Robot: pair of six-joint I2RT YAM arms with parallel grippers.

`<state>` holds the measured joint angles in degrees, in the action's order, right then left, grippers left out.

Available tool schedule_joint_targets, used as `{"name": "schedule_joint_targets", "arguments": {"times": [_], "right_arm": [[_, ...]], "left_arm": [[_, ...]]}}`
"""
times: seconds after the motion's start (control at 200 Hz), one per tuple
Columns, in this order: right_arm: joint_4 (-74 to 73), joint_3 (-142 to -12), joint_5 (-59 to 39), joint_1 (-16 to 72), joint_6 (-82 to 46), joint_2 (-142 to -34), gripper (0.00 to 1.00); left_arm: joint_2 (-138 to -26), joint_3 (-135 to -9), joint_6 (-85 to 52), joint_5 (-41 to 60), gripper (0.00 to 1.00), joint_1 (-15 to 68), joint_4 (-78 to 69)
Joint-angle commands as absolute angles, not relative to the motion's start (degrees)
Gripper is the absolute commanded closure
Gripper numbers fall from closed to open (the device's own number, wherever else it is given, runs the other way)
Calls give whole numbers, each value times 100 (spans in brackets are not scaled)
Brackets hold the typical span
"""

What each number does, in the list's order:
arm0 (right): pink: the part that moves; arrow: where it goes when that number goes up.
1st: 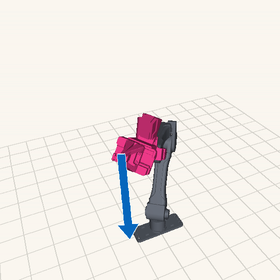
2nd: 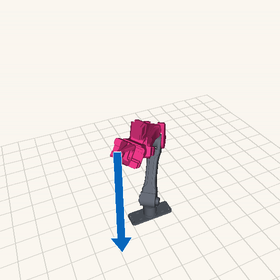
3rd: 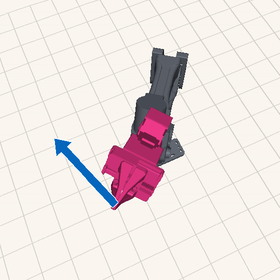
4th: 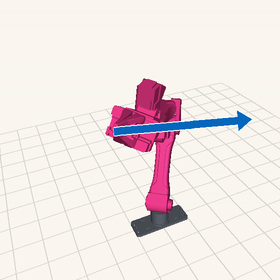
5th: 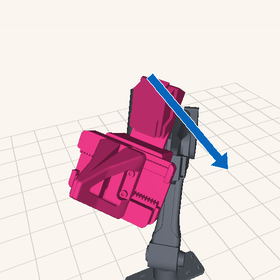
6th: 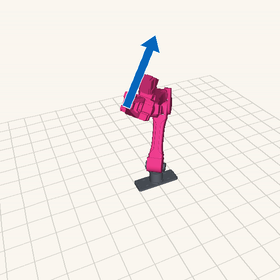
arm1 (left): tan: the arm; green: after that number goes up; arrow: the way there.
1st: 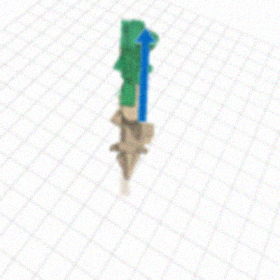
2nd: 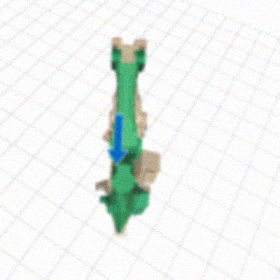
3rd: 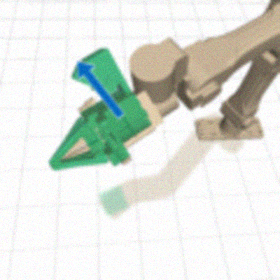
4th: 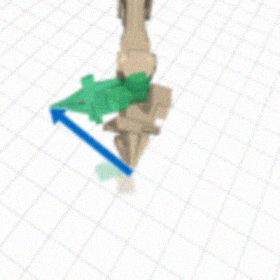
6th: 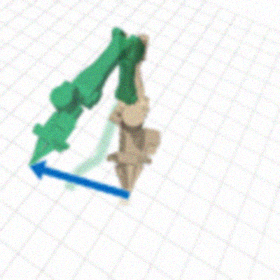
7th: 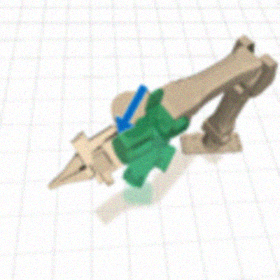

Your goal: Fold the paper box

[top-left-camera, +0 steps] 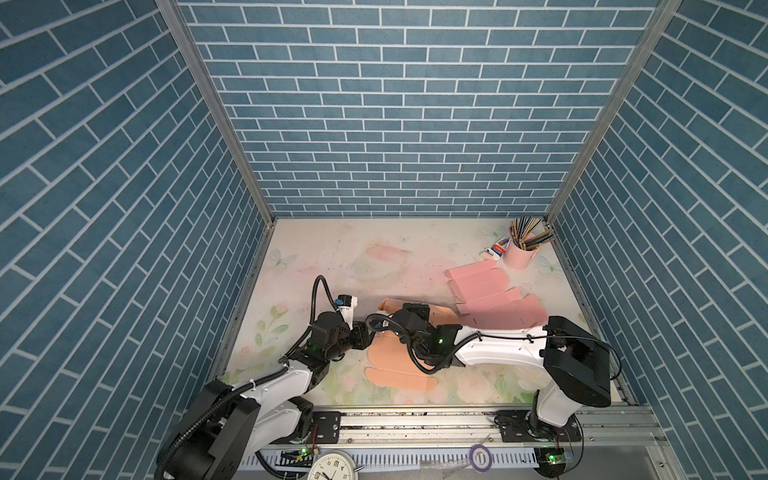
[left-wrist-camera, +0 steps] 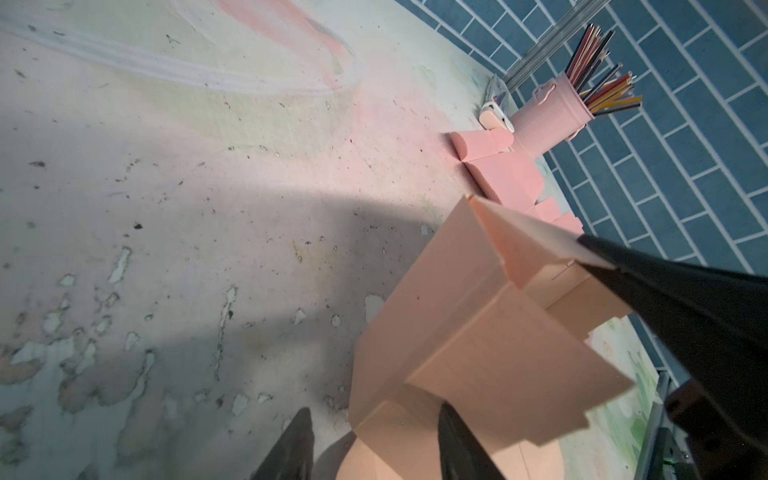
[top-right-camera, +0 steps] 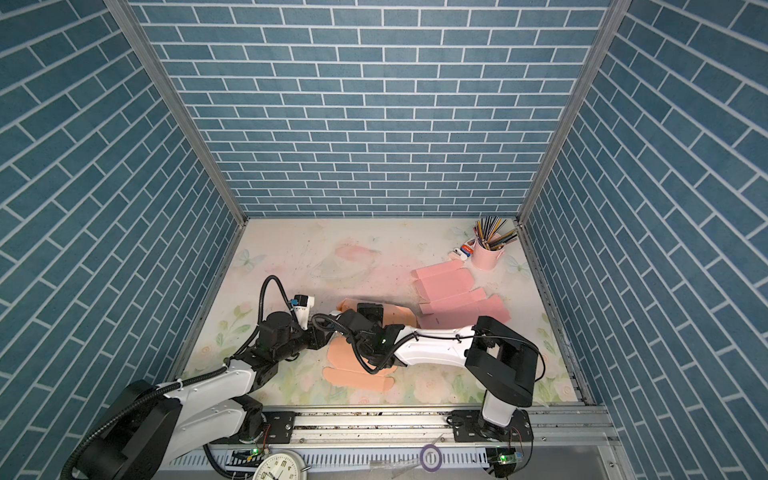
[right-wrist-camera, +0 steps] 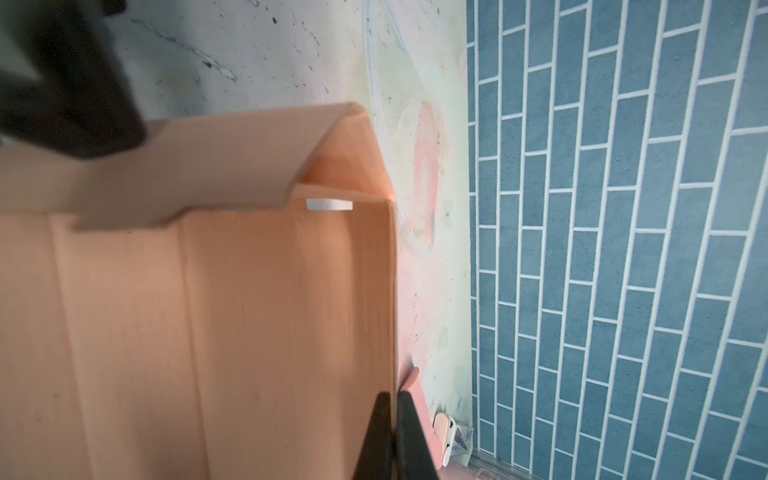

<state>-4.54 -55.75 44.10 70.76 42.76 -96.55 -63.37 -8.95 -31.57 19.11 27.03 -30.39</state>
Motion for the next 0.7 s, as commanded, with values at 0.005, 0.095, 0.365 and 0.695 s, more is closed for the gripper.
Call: {"name": "schedule_joint_targets", "arguments": {"times": [0.005,0.095,0.365,0.695], "right_arm": [[-778,-5454,4615,7167,4591,-9739,100],[-907,-5372,4682,7233,4671,-9739,100],[-1144,-5168,4828,7362,4746,-9780,100],[-1103,-5124,4825,7501,4676,-9822,100]], "left_arm": [[-6323,-738,-3015,1616,50,2828,-3497],[-6408,-628,-2993,1651,50,2847,-3800],[-6694,-460,-2755,1564,41,2942,-4523],[-6972,-394,-2465,1472,40,3003,-5187]]}}
